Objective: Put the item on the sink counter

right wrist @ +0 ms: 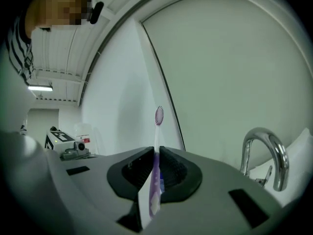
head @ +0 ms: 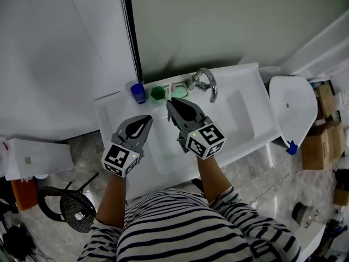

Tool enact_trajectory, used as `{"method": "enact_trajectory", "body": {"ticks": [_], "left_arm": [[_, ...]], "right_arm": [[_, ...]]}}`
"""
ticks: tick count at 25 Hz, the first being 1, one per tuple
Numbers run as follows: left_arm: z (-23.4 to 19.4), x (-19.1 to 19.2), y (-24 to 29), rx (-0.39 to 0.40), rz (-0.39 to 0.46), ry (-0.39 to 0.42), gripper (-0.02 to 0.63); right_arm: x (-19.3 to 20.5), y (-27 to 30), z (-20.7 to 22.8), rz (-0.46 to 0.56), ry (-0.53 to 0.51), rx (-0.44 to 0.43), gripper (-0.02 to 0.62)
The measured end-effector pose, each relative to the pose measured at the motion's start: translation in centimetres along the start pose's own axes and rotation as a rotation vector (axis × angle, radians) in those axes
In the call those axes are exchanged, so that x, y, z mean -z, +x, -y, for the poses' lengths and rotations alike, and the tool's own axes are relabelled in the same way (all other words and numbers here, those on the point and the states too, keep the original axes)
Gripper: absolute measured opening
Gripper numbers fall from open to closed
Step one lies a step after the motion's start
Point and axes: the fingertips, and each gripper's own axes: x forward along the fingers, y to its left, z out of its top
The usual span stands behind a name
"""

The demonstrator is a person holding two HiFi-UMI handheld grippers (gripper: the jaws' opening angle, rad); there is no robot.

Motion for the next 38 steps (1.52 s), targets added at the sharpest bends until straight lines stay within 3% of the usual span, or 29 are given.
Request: {"method": "enact_trajectory", "body": {"ticks": [9,14,27,38], "left_arm": [[-1.6,-0.5,2.5,-0.028,0.006,-0.001,0.006],[-2.5,-0.3,3.9,-0.024,0.002,0.01,0.006],[-3.3,2.4,5.8,0.034,-0.023,-0.032,0.006],[-5.2,4.0,6.3,0.032,-0.011,-0.068,0.006]], "right_arm": [[-4.5,-0.2,4.3,0.281,0.039,0.056,0.037],[-4.6,1.2,5.9,0.351,0.069,0.068,0.037],[1.2,7.0,7.8,0.234,0.012,0.077,0.037],[5.5,9.8,8.6,0.12,-0.032,0.08,0.037]]}}
